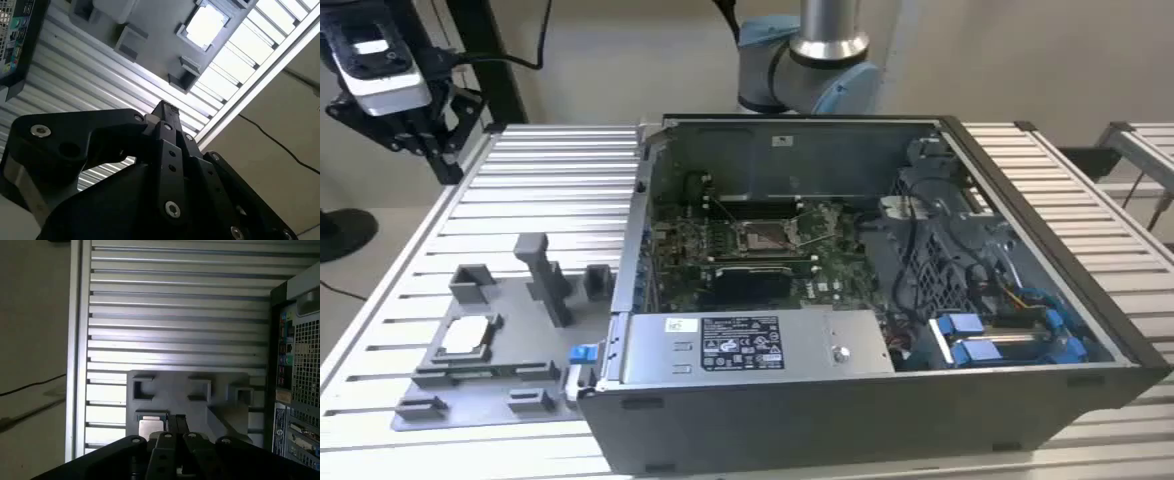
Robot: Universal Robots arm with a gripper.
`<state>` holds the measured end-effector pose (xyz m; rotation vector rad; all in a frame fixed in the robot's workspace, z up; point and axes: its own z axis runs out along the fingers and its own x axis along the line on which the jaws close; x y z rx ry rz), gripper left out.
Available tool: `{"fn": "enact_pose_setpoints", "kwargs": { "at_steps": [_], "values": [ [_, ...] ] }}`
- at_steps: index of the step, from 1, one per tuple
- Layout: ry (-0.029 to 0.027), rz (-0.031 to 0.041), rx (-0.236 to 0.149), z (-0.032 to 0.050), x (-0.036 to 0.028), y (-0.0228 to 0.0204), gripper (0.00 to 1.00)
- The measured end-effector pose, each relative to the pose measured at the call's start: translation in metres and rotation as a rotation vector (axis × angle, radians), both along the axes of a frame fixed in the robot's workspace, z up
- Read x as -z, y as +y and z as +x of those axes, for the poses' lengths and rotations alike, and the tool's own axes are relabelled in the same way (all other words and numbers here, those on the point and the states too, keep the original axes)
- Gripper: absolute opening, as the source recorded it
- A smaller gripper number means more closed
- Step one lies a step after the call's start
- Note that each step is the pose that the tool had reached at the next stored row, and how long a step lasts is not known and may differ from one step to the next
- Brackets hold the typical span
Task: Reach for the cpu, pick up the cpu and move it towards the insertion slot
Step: 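Reach for the cpu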
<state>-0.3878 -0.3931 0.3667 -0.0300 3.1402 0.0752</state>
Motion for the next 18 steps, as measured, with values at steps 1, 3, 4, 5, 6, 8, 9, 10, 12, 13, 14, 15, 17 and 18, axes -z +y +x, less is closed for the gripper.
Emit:
{"fn": "enact_pose_setpoints", "kwargs": {
  "at_steps": [1,3,4,5,6,8,9,10,12,13,14,15,17,18],
  "values": [
    [0.0,0.0,0.0,0.0,0.0,0.0,0.0],
    [0.0,0.0003,0.0,0.0,0.0,0.0,0.0],
    [0.0,0.0003,0.0,0.0,0.0,0.0,0.0],
    [0.0001,0.0003,0.0,0.0,0.0,0.0,0.0],
    [0.0,0.0004,0.0,0.0,0.0,0.0,0.0],
    [0.0,0.0004,0.0,0.0,0.0,0.0,0.0],
    [0.0,0.0005,0.0,0.0,0.0,0.0,0.0],
    [0.0,0.0005,0.0,0.0,0.0,0.0,0.0],
    [0.0,0.0006,0.0,-0.0001,0.0,0.0,0.0],
    [-0.0002,0.0007,0.0,-0.0005,0.0002,-0.0001,0.0],
    [-0.0001,0.0007,0.0,-0.0013,0.0003,-0.0003,0.0],
    [0.0001,0.0005,0.0,-0.0025,0.0004,-0.0007,0.0],
    [0.0,0.0006,0.0,-0.006,0.001,-0.0031,0.0],
    [-0.0001,0.0007,0.0,-0.0081,0.0013,-0.0049,0.0]
  ]
}}
